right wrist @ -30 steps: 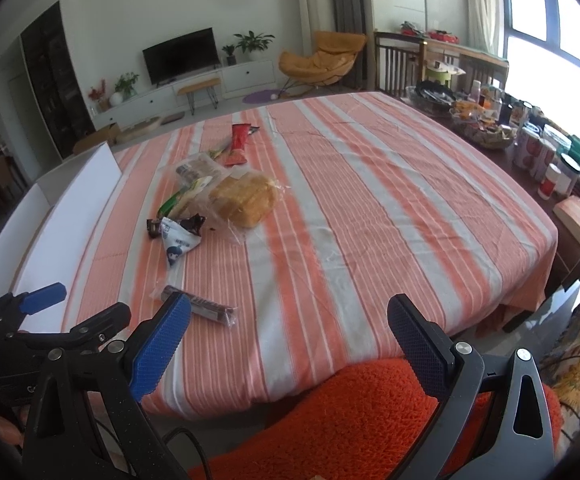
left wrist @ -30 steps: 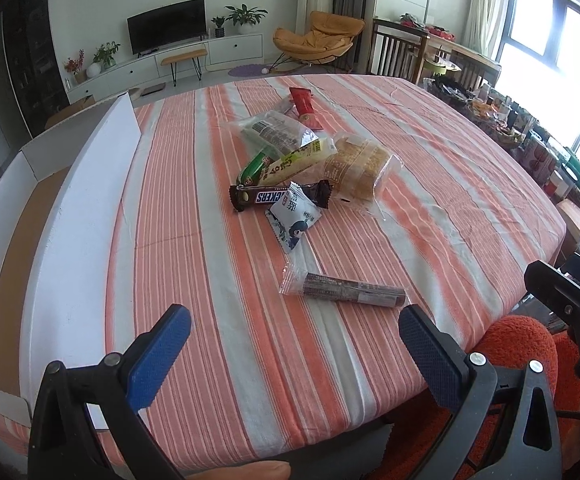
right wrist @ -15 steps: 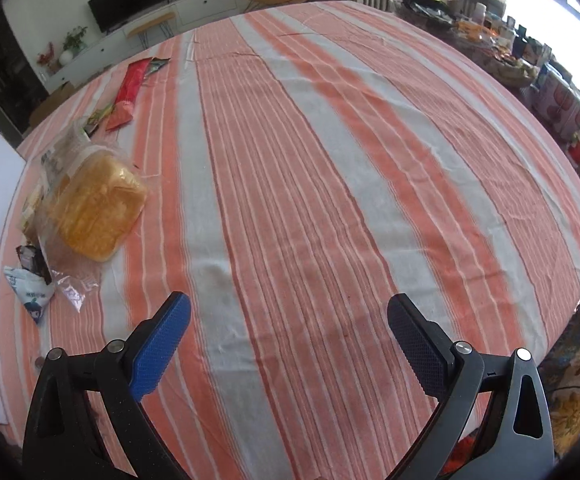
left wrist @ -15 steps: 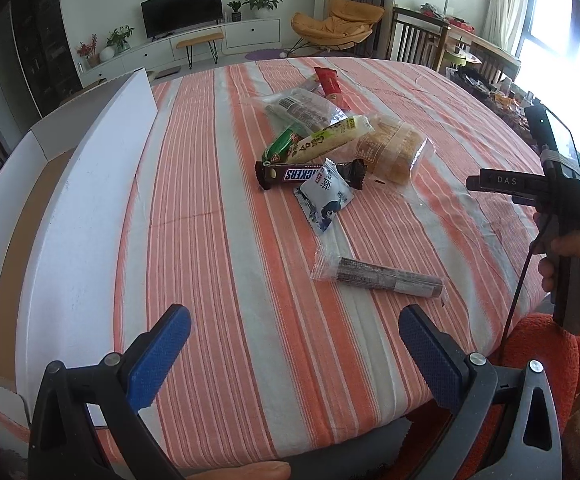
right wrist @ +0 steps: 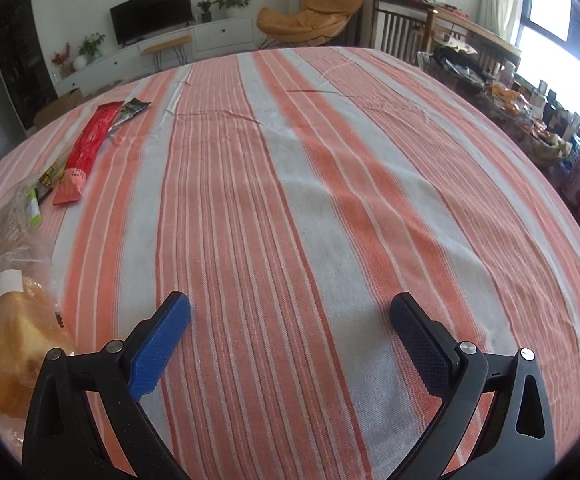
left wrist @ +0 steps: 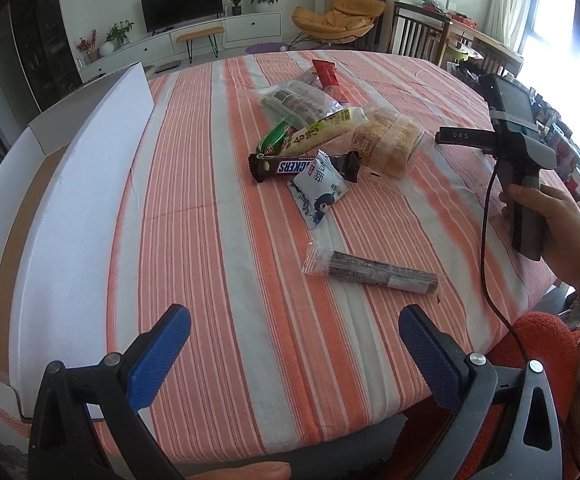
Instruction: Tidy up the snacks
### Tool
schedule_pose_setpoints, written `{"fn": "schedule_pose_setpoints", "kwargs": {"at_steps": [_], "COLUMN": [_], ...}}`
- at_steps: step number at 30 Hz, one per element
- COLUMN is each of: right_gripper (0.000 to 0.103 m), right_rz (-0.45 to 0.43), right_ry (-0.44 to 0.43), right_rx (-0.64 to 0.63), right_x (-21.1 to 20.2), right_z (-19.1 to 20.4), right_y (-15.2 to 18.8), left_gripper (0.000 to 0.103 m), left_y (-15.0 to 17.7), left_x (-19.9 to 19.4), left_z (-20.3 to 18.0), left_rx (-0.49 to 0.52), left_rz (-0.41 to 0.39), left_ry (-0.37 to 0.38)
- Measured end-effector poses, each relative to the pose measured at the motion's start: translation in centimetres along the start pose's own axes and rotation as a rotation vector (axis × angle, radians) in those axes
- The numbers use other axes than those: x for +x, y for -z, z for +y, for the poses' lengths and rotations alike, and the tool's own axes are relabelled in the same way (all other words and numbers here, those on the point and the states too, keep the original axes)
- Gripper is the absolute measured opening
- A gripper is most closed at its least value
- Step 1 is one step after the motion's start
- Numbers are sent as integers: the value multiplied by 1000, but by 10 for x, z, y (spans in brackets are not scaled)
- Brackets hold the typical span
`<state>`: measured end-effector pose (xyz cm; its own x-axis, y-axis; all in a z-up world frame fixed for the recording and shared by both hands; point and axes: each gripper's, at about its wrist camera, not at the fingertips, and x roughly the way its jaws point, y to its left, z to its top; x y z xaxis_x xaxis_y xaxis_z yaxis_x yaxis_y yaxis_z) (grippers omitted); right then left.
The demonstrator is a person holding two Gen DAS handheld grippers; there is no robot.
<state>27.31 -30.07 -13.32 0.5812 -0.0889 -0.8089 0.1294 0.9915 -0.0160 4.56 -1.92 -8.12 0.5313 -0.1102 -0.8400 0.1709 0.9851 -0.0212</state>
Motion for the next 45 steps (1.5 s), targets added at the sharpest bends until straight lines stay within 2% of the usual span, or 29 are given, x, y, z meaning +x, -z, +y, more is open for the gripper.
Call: {"fn": "schedule_pose_setpoints", "kwargs": {"at_steps": [11, 21, 24, 29, 34, 41, 45], "right_gripper": [102, 102, 102, 102, 102, 102, 102], "right_rz": [0, 0, 0, 0, 0, 0, -1], "right_ry": [2, 2, 2, 2, 2, 3, 3], "right_rx": [0, 1, 1, 1, 1, 2, 2], "right_x": [0, -1, -1, -1, 0, -1, -1], "right_z": [1, 1, 1, 1, 0, 1, 1], "right_y": [0, 0, 0, 0, 0, 0, 0], "left_gripper": [103, 103, 103, 103, 103, 103, 103], "left_y": [-7, -13, -15, -11, -8, -9, -5], "left_x": [-5, 4, -2, -5, 6, -4, -2], "left_z": [11, 5, 3, 12, 18, 18, 24], "left_rx": [-42, -40, -31, -59, -77, -62, -71], "left_rz": [-28, -1, -23, -31, 3, -32, -21], "left_ry": [11, 13, 16, 13, 16, 18, 11]}}
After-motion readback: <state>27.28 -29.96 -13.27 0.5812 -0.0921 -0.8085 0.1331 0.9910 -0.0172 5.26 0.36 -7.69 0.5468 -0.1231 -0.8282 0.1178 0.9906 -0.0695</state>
